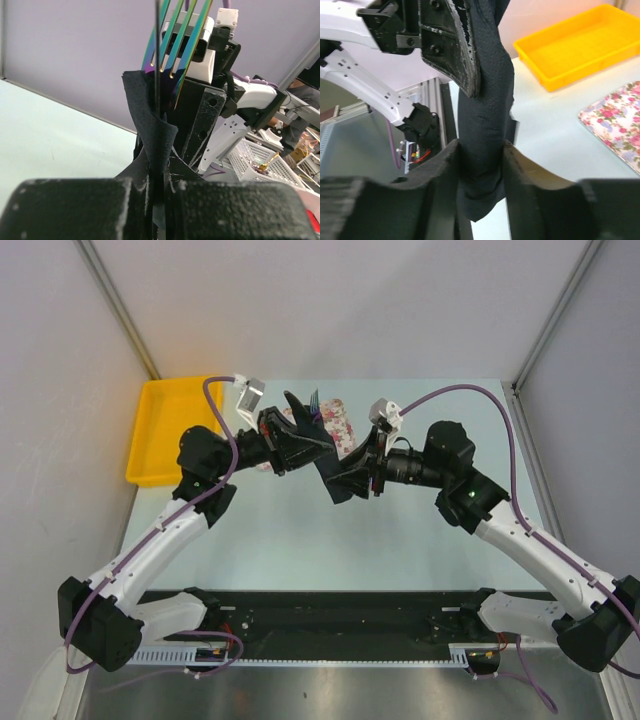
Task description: Place the utensils on the paper napkin and roll it up
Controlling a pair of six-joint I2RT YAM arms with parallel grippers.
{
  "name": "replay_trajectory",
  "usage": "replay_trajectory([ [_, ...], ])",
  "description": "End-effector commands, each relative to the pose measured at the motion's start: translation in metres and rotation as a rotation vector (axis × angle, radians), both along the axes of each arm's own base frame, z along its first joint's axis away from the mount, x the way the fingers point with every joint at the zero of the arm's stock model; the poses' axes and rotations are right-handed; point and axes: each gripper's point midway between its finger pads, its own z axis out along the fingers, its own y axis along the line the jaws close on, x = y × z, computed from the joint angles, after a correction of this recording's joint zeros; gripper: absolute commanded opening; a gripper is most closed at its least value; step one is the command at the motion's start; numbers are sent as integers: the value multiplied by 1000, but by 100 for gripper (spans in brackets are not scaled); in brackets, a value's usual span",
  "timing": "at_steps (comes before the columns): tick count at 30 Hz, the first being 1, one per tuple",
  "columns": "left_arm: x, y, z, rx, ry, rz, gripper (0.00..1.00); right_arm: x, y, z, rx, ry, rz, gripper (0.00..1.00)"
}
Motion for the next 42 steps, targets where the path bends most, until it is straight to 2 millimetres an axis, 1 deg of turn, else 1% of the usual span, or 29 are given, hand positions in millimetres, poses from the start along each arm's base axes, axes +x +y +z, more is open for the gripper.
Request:
replay_trajectory([
  [1, -22, 2, 30, -69, -102, -66, 0, -14, 1, 7, 30, 10, 65, 37],
  [4, -25, 2, 32, -73, -105, -75, 0, -18, 2, 7, 34, 23, 91, 34],
  [5, -25, 2, 32, -74, -108, -76, 0, -19, 3, 7, 36, 26, 95, 29],
  [7, -25, 1, 32, -73, -110, -77, 0, -21, 3, 8, 37, 26, 104, 24],
  [8, -25, 1, 32, -73, -108, -76, 0, -21, 3, 8, 37, 28, 104, 19],
  [10, -24, 1, 31, -70, -109, -74, 0, -21, 3, 11, 41, 26, 103, 11],
  [11, -22, 1, 29, -66, -101, -69, 0, -22, 3, 12, 43, 28, 103, 0],
  [15, -16, 0, 24, -53, -73, -40, 0, -17, 3, 18, 53, 37, 71, 0],
  [16, -15, 1, 23, -49, -71, -32, 2, -16, 3, 20, 57, 38, 63, 0],
  [17, -13, 0, 20, -39, -57, -24, 15, -16, 2, 22, 63, 38, 59, 0],
  [19, -10, 2, 19, -39, -63, 1, 29, -13, 2, 30, 83, 39, 42, 0],
  [20, -8, 2, 16, -28, -45, 10, 45, -12, 1, 32, 90, 41, 35, 0],
  [22, 0, 5, 15, -22, -37, 59, 62, -9, 0, 39, 112, 50, 22, 0],
  [25, 15, 14, 2, 3, 34, 120, 71, -5, -3, 44, 133, 67, 9, 0],
  [27, 20, 17, -7, 16, 64, 136, 71, -5, -4, 47, 144, 72, 9, 0],
  [30, 20, 18, -17, 30, 84, 132, 76, -5, -5, 52, 163, 82, 11, 0],
  [31, 19, 17, -19, 31, 87, 122, 78, -5, -5, 54, 171, 83, 13, 0],
  [35, 16, 13, -21, 23, 116, 81, 79, -4, -5, 57, 183, 92, 10, 0],
  [36, 15, 12, -22, 18, 140, 69, 78, -2, -5, 57, 185, 91, 8, 0],
  [39, 7, 10, -19, 3, 133, 35, 75, 3, -4, 55, 183, 100, -11, 0],
  [42, 1, 7, -19, -3, 141, 12, 67, 7, -3, 52, 183, 112, -27, 0],
])
